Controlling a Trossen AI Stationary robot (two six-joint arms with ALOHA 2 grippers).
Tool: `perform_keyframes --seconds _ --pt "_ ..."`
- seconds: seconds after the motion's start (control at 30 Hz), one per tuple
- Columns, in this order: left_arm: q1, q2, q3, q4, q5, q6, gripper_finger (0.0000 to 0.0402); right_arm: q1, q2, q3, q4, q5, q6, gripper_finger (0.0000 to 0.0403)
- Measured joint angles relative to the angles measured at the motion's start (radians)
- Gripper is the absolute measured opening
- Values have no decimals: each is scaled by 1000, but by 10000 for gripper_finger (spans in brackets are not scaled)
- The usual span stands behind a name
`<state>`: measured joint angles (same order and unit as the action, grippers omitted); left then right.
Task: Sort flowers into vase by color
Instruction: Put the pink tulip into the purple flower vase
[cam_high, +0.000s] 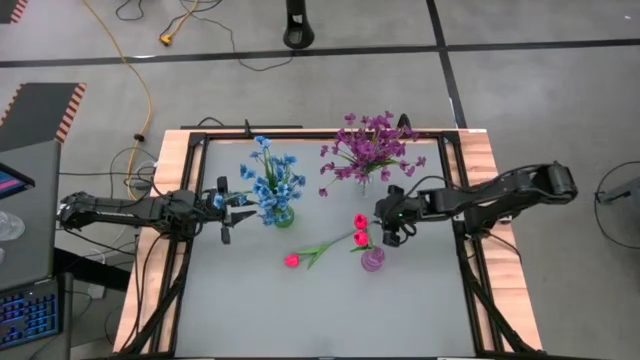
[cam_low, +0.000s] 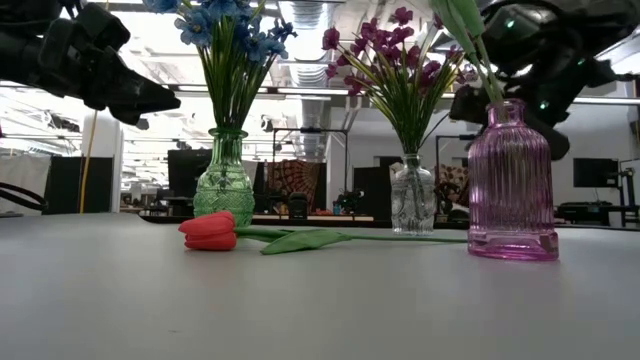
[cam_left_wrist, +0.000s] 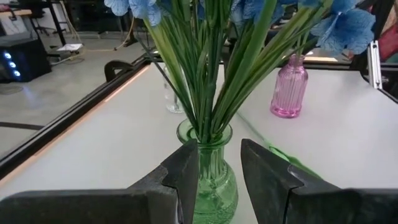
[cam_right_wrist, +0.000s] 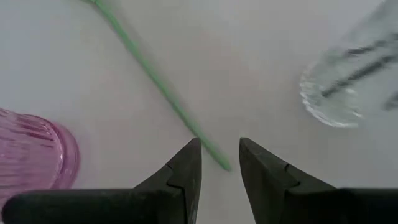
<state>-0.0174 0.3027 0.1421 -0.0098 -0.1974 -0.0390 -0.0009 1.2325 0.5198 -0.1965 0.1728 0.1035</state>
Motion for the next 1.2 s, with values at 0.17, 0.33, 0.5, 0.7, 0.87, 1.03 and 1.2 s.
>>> perform_keyframes --seconds 0.17,0.33,0.5,0.7,0.87,1.03,1.2 --pt "0 0 0 -1 0 -10 110 -25 80 0 70 -67 -85 136" --pt "0 0 0 -1 0 -11 110 -42 136 0 127 -71 -137 136" --pt "0 0 0 0 0 -10 110 -42 164 0 139 -93 -140 136" --pt "0 0 0 -1 -1 -11 110 -41 163 0 154 -141 -142 136" --pt "0 0 0 -2 -1 -18 110 -41 178 1 154 -143 -142 136" --pt "0 0 0 -4 -3 -26 110 -42 231 2 169 -142 -164 136" --pt "0 0 0 -9 -13 -29 110 -42 275 5 202 -142 -163 136"
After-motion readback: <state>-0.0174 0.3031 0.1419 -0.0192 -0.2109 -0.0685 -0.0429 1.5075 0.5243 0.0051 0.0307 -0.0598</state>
